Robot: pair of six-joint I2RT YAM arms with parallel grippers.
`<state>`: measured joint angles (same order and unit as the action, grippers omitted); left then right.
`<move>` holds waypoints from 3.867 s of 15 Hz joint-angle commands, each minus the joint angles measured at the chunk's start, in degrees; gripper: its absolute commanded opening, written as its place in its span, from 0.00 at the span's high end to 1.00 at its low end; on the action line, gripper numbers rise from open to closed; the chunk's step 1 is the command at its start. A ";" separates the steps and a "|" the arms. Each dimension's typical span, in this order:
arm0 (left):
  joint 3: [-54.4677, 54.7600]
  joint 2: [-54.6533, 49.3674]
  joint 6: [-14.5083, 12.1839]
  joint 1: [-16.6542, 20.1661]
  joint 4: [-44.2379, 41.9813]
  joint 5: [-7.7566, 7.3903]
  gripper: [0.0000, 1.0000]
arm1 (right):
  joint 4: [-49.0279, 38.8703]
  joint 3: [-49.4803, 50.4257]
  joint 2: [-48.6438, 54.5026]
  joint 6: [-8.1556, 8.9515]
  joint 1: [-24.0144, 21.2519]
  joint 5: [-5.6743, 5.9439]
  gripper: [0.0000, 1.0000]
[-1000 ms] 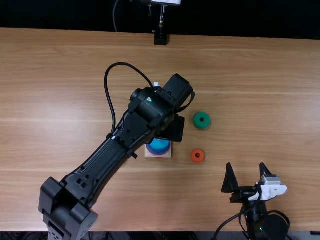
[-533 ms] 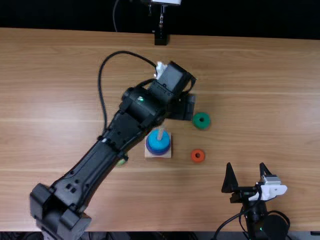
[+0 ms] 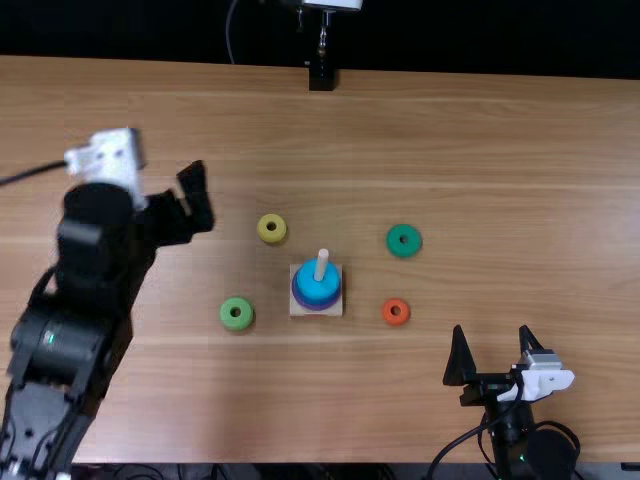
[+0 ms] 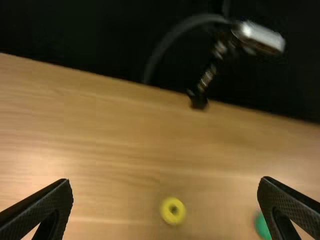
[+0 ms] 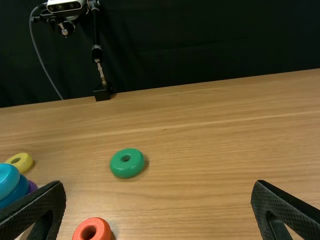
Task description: Build the Hanoi tower: stack the rings onto the peg from bottom to top in this color order: purple, dark blue, light blue, dark green, light green, yellow, orange.
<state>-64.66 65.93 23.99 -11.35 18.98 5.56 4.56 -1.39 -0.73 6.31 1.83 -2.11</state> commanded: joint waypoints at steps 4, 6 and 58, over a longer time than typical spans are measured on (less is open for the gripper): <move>37.77 -29.46 -1.00 5.47 -27.63 -1.77 0.00 | 0.88 0.51 0.73 -0.08 -0.51 -0.11 0.00; 50.43 -41.50 -1.10 5.47 -28.90 -8.41 0.00 | 0.99 0.51 0.73 -0.08 -0.51 -0.11 0.00; 64.66 -65.93 -23.04 9.25 -13.92 -7.36 0.00 | -2.81 -46.42 -65.10 -16.75 5.82 0.42 0.00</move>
<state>-1.26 0.71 1.50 -2.90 4.29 -1.67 2.42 -45.58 -65.63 -6.94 6.81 -0.84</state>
